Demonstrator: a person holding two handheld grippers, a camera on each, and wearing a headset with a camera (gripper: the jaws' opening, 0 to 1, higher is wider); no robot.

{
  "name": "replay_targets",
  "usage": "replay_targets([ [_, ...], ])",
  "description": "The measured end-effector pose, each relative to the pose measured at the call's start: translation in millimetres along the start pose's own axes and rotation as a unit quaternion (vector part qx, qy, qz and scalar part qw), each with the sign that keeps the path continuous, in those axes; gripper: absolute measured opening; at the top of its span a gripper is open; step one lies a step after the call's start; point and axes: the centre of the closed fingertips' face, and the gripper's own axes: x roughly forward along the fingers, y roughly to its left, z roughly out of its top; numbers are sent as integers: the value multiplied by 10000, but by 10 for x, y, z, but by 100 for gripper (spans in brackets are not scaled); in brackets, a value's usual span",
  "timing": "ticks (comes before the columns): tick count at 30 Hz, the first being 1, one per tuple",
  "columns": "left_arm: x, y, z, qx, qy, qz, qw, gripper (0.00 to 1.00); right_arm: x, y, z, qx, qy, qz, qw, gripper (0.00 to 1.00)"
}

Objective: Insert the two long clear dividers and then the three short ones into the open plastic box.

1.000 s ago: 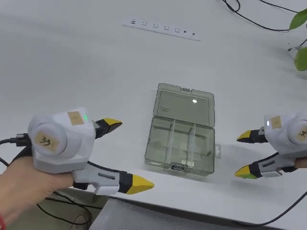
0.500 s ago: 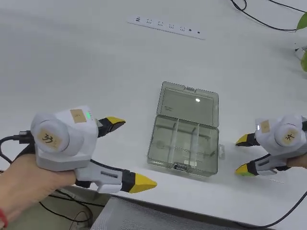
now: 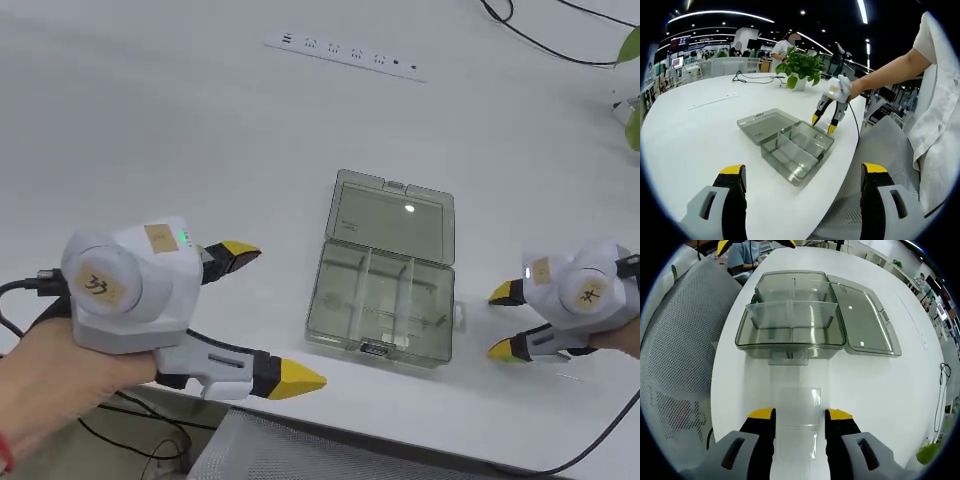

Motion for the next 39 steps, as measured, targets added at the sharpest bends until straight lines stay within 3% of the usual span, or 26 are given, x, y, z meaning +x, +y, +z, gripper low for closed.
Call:
replay_targets([
  [5,-11,-2,-4,0,-2,3,10000,97,7,18,8,-55,53,4,10000,33],
  [15,-28,-18,10,33,-14,-21,10000,97,9,30,10,56,74,-51,9999,33],
  [23,-44,-22,41,34,-30,-34,10000,97,-135,10,90,190,-106,-321,9992,32],
  [26,-49,-23,93,35,-48,-44,10000,96,-248,1,153,234,-218,-497,9983,32],
  [31,-67,-19,272,-41,-227,-30,9997,94,-466,28,281,254,-409,-746,9961,32],
  [39,-37,-49,496,-264,-351,-57,9990,89,-833,84,475,32,-465,-1166,9921,32],
])
